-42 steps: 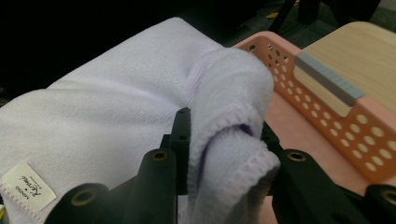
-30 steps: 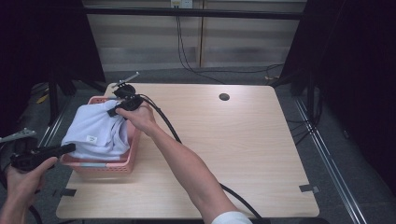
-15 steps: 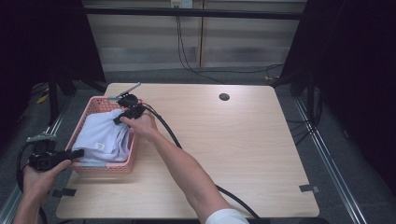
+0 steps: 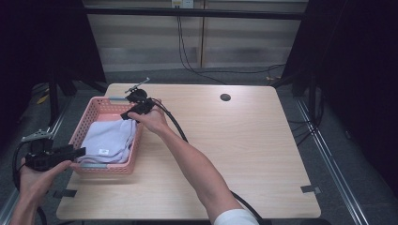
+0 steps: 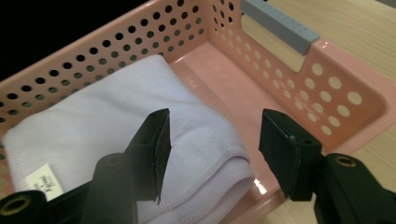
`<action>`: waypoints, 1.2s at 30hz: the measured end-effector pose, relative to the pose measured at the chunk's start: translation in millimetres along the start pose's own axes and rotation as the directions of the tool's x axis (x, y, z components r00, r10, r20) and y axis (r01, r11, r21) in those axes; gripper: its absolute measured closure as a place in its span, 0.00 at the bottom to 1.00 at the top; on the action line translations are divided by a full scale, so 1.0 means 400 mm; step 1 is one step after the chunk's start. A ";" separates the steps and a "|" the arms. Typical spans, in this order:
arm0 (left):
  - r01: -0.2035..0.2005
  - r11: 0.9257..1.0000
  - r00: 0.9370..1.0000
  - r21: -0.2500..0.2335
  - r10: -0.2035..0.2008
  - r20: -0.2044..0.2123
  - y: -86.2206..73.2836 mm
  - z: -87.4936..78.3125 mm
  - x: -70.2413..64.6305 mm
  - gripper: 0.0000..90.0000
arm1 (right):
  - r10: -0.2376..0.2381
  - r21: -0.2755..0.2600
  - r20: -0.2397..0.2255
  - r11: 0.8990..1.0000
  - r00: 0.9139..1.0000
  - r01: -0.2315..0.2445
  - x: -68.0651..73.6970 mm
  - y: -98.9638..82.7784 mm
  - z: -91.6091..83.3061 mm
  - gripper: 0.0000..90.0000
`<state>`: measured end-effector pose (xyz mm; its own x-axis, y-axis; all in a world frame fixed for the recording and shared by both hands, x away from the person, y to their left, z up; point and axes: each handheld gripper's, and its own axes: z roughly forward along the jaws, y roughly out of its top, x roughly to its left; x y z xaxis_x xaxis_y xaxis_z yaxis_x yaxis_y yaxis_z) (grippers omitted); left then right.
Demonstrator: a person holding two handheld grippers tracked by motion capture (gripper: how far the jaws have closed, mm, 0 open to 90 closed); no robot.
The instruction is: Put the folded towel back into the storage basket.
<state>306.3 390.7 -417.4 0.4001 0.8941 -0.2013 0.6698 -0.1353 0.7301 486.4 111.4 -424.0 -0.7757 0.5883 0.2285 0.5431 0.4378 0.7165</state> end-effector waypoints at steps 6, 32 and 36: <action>-0.031 0.999 0.999 -0.037 0.032 0.013 0.014 -0.004 -0.058 0.44 | -0.048 -0.050 -0.048 0.998 0.998 0.046 0.001 -0.027 -0.073 0.47; -0.175 0.983 0.976 -0.049 0.180 0.120 0.003 0.140 -0.411 0.32 | -0.008 -0.169 0.025 0.986 1.000 0.012 -0.092 -0.438 -0.524 0.39; -0.205 0.979 0.968 -0.019 0.206 0.143 -0.017 0.165 -0.453 0.31 | 0.013 -0.174 0.059 0.985 0.998 -0.002 -0.109 -0.511 -0.589 0.39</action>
<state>270.5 201.3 -429.1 0.6145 0.7767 -0.1379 0.5615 -0.3079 0.7681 333.6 -164.0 -425.1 -0.7484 0.6330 0.1983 0.4808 0.3117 0.8196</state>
